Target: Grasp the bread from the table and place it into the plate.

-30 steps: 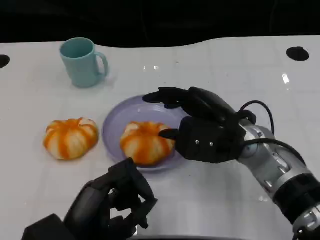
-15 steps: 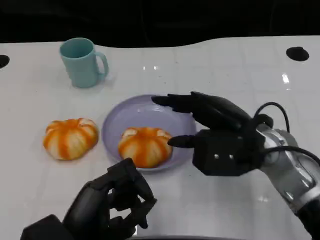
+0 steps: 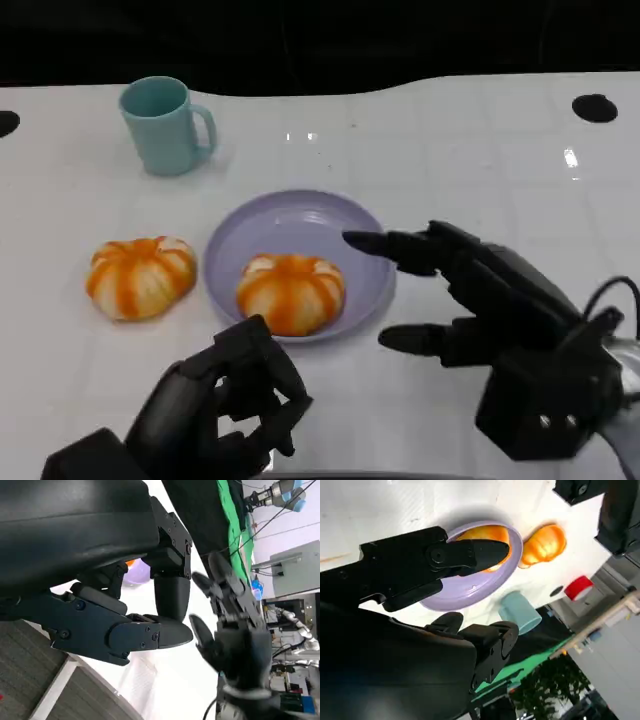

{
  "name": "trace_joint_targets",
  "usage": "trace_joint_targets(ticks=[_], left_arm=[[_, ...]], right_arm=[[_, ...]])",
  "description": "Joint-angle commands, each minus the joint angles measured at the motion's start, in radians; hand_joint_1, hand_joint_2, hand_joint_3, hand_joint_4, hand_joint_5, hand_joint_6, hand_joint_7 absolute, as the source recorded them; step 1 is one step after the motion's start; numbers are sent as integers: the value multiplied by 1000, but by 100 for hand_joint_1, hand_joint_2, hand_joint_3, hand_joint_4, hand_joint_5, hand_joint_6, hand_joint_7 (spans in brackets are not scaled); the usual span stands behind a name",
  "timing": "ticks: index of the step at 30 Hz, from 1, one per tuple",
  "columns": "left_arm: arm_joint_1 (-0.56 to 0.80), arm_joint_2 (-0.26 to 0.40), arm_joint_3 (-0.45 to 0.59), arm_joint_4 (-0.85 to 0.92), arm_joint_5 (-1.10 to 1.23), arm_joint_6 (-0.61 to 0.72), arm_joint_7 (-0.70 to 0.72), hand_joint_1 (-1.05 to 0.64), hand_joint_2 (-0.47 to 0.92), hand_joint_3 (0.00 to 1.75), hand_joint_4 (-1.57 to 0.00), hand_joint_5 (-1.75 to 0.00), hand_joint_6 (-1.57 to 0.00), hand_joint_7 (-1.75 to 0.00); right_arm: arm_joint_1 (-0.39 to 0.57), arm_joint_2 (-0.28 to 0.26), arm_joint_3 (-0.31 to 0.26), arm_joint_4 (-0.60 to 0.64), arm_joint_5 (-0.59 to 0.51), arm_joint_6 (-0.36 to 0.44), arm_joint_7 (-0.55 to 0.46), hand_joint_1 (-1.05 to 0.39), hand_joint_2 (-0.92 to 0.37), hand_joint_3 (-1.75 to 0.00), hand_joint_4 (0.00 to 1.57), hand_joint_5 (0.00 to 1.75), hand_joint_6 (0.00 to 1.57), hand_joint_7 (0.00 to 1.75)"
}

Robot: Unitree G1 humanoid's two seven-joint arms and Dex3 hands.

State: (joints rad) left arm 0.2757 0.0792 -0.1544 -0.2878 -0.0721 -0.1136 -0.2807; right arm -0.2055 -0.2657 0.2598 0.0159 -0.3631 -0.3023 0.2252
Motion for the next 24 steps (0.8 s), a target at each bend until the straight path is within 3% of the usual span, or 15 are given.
trace_joint_targets(ticks=[1,6,10,12,13,16,24], left_arm=[[6,11,5,-9,-3,4,5,-54,92,46,-67,-175,-45,-175],[1,10,4,-9,-1,8,8,-54,92,46,-68,-175,-46,-175],[-10,7,9,-9,-9,27,9,-54,92,46,-68,-175,-46,-175],[-18,6,12,-6,-12,35,9,-55,92,46,-68,-175,-45,-175],[-21,6,13,-4,-10,35,10,-54,92,47,-68,-175,-45,-175],[-32,8,16,9,-4,28,12,-54,92,48,-67,-175,-44,-174],[-55,13,31,55,-17,3,-2,-55,92,48,-68,-175,-43,-174]], right_arm=[[98,-29,-53,-97,37,-20,-15,-50,-92,-23,17,88,47,13],[200,-36,-97,-182,77,-14,-11,-47,-92,-24,26,97,55,18],[249,-23,-122,-210,106,-17,-17,-43,-92,-25,31,117,63,28],[263,-20,-133,-208,120,-28,-22,-42,-92,-26,31,133,58,50],[267,-20,-136,-206,122,-34,-26,-41,-92,-25,34,140,50,77],[282,-12,-147,-211,132,-24,-36,-40,-92,-24,42,149,48,105],[337,-3,-165,-231,119,-10,-72,-39,-92,-25,61,165,61,127]])
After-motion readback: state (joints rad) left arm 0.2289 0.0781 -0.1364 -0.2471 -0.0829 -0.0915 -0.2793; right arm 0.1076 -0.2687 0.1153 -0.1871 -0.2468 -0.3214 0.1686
